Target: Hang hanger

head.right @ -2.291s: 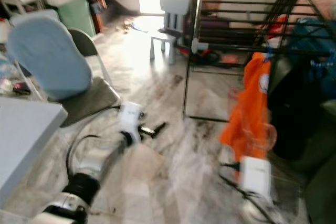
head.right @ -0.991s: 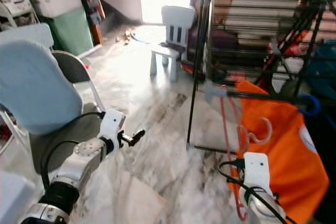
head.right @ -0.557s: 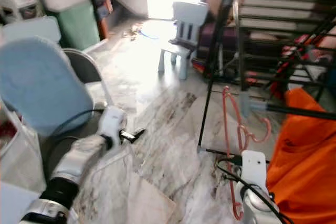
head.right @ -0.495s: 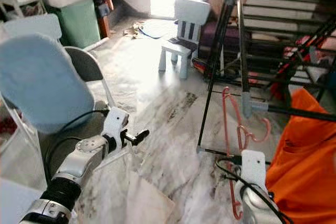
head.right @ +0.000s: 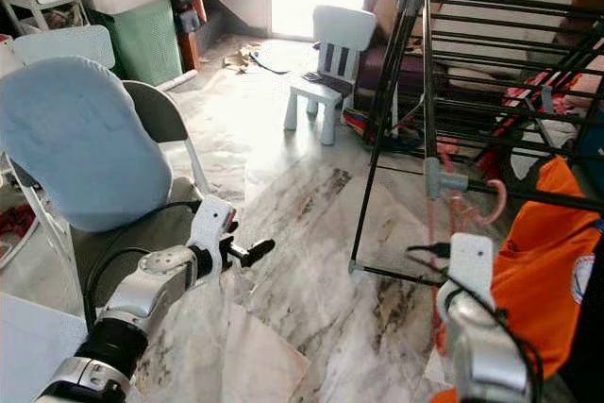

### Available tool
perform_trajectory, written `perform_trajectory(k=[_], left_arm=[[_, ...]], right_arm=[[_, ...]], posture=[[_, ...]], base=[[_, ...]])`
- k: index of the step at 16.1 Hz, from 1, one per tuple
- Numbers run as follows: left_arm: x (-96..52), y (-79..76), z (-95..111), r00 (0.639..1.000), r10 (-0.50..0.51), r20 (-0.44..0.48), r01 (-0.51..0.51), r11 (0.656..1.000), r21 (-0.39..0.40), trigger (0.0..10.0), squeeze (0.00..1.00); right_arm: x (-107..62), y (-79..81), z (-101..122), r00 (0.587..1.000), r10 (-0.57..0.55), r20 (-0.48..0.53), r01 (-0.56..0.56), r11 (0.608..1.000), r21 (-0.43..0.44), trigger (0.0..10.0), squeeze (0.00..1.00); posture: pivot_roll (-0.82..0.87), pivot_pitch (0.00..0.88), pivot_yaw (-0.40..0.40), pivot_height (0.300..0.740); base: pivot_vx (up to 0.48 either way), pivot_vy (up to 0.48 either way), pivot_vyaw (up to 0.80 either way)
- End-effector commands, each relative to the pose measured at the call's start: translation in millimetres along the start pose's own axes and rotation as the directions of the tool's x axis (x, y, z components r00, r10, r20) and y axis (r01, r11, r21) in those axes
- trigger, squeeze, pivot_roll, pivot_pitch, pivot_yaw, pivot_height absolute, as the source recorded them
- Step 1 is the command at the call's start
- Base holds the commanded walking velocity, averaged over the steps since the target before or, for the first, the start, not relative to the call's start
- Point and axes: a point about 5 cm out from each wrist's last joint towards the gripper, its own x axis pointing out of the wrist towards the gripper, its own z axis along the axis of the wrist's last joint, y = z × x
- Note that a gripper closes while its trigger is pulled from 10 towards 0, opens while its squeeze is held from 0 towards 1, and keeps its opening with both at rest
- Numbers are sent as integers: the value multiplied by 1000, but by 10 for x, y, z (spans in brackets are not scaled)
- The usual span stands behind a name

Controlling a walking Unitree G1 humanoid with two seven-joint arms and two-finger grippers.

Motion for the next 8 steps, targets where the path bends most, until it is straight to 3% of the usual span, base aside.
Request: perform_trajectory(k=[1,5,8], left_arm=[[-2,-18,76,1000,-17,16,17,1000,9,10000,0],[-31,-24,67,999,-33,8,33,999,15,10000,0],[-64,-18,29,1000,-31,-7,31,999,13,10000,0]], right_arm=[[60,-34,105,1000,-12,3,12,1000,18,10000,0],[209,-31,269,999,44,-27,-42,998,52,10000,0],[290,75,367,994,106,-30,-106,994,-2,10000,0]], posture=[[-11,0,-44,740],[4,0,-56,740],[15,0,-64,740]], base=[[0,0,0],[0,0,0],[0,0,0]])
